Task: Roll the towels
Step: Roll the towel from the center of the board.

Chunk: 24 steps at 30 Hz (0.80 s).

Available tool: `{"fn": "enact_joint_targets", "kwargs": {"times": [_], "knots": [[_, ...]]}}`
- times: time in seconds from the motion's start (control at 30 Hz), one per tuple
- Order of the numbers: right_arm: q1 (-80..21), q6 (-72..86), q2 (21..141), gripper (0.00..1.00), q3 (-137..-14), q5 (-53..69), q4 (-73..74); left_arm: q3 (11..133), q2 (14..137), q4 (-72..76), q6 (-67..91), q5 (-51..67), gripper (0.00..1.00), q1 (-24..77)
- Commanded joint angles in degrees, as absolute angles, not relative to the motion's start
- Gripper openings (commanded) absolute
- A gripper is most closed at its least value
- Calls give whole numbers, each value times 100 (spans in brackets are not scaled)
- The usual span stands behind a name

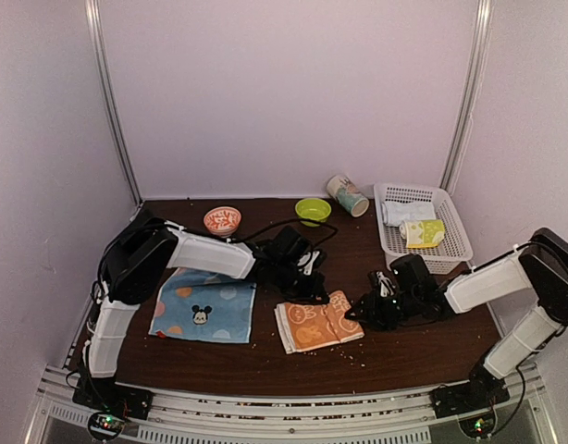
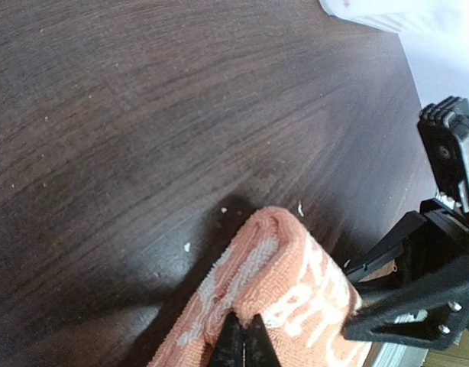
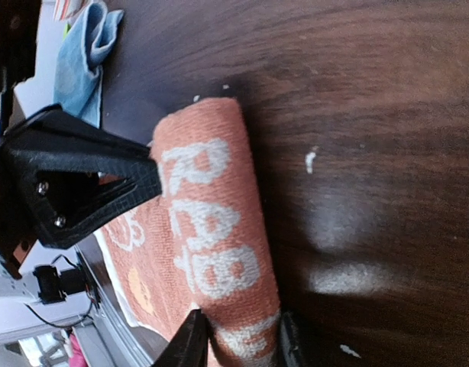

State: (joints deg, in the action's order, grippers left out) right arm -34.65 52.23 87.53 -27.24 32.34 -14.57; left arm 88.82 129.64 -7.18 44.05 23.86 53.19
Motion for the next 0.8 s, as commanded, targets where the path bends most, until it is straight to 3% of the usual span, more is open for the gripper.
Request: {"fn": "enact_joint_targets", "kwargs": {"times": [0.0,0.13,0.2,0.3,0.4,0.77], "knots": [[-3466,5476,9016,27,-2549,3298,-1555,8694,13008,-791,4432,2320,0,5287],[-3517,5295,8951,0,-2673,3194,-1297,8657,12935,-795,4408,2341,0,5300],[-3530,5050,8803,0,-2820,2982,-812,8657,12796,-879,4322,2328,0,5294],[-3550,4647,8448,0,-3052,2589,-27,8626,12463,-1048,4170,2217,19,5292],[-3615,4136,8157,0,-3451,1973,1040,8533,12164,-1224,4046,2170,29,5291],[-4477,3498,8454,0,-4768,-319,3008,7916,11878,-925,4089,1993,28,5291]]}}
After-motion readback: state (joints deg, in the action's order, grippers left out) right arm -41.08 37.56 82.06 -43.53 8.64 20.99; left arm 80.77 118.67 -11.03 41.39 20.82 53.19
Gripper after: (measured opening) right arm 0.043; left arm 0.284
